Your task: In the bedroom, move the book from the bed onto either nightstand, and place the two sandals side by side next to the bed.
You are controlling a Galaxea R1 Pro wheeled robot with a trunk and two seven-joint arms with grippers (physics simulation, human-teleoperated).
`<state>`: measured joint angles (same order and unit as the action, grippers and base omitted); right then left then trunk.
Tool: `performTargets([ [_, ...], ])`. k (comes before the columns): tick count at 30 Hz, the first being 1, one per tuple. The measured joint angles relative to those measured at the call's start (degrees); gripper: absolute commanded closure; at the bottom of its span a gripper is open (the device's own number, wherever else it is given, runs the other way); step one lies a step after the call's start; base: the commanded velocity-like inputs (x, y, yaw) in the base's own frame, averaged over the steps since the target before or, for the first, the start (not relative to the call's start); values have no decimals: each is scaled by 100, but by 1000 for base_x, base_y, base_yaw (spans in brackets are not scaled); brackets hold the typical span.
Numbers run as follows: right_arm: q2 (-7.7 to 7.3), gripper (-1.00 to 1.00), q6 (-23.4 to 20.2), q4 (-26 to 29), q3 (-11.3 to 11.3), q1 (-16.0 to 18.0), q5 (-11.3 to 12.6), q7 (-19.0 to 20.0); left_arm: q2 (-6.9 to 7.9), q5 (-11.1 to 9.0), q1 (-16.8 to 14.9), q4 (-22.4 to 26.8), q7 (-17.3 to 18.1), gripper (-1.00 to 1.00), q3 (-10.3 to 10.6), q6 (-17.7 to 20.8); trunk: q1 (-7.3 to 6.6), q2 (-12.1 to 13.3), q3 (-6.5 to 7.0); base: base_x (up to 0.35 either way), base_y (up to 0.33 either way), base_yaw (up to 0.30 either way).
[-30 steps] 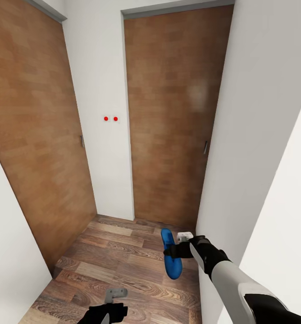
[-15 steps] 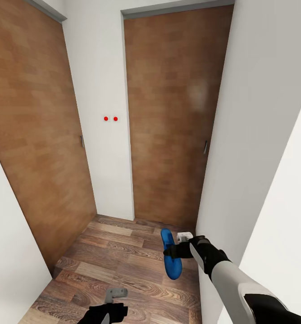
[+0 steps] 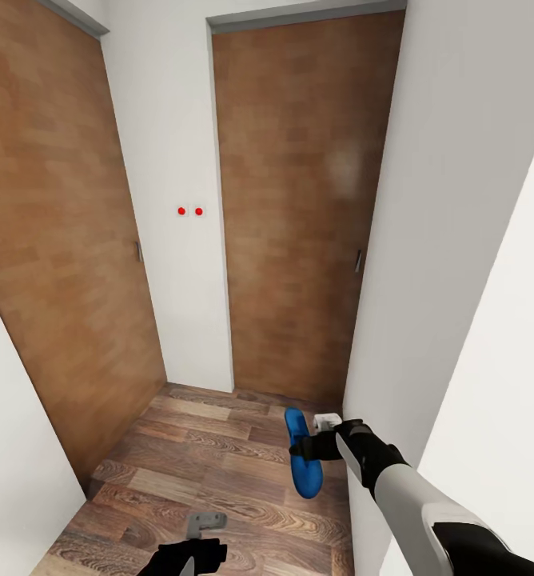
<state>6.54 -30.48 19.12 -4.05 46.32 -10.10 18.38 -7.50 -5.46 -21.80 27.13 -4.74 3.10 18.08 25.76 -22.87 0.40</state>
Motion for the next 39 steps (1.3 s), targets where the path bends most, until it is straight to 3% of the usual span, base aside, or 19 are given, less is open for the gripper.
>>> performTargets([
  [27,35,100,0,-24,5,0,2,1,6,-1,0,8,0,-100,0,0,0,0,0,1,-26,-17],
  [39,36,100,0,-24,8,-1,-1,0,7,-1,-1,-5,0,-100,-7,0,-1,0,0,112,15,0],
])
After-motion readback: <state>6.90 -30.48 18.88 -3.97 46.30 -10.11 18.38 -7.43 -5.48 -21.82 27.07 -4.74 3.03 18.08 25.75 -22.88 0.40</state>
